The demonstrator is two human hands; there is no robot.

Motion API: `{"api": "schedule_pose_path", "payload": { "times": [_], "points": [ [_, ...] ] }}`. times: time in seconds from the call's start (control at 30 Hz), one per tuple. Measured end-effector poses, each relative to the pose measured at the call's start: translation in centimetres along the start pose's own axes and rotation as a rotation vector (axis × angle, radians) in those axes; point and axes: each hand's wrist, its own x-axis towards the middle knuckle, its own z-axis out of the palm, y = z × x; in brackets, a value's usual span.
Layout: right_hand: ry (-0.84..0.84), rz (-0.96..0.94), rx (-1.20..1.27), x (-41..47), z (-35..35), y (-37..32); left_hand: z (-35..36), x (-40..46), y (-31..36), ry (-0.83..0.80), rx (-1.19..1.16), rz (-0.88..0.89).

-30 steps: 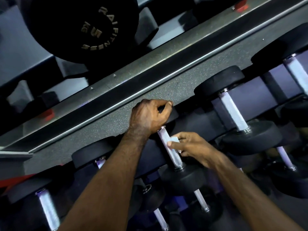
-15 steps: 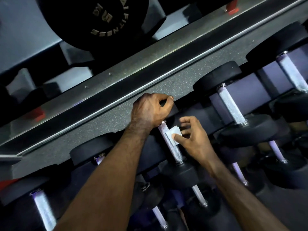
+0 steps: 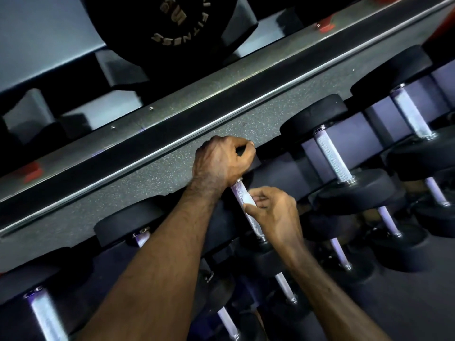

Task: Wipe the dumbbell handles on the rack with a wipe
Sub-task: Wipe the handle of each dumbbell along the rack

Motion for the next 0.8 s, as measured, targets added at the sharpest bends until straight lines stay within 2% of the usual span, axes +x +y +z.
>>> {"api": "schedule_pose_path", "payload": {
  "times": [0.17, 0.27, 0.4, 0.6, 0.67, 0.8],
  "points": [
    [0.119, -0.016, 0.030, 0.2, 1.3, -1.8, -0.2, 0.2, 0.1, 0.009, -0.015, 0.017],
    [0.098, -0.048, -0.123, -1.9, 0.8, -0.7, -0.3, 0.0, 0.2, 0.020, -0.010, 0.013],
    [0.110, -0.230, -0.306, -0.4, 2.4, -3.0, -0.2, -0.1, 0.1, 0.013, 0.006, 0.004],
    [0.006, -0.187, -0.507, -3.7, 0.8, -1.3, -0.6, -0.2, 0.2, -0.007, 0.005, 0.018],
    [0.011, -0.188, -0.465, -3.0, 0.4, -1.0, -0.5, -0.2, 0.3, -0.014, 0.009, 0.004],
    [0.012, -0.081, -0.201, -1.1, -0.5, -0.8, -0.5, -0.1, 0.4, -0.024, 0.010, -0.016]
  ]
}}
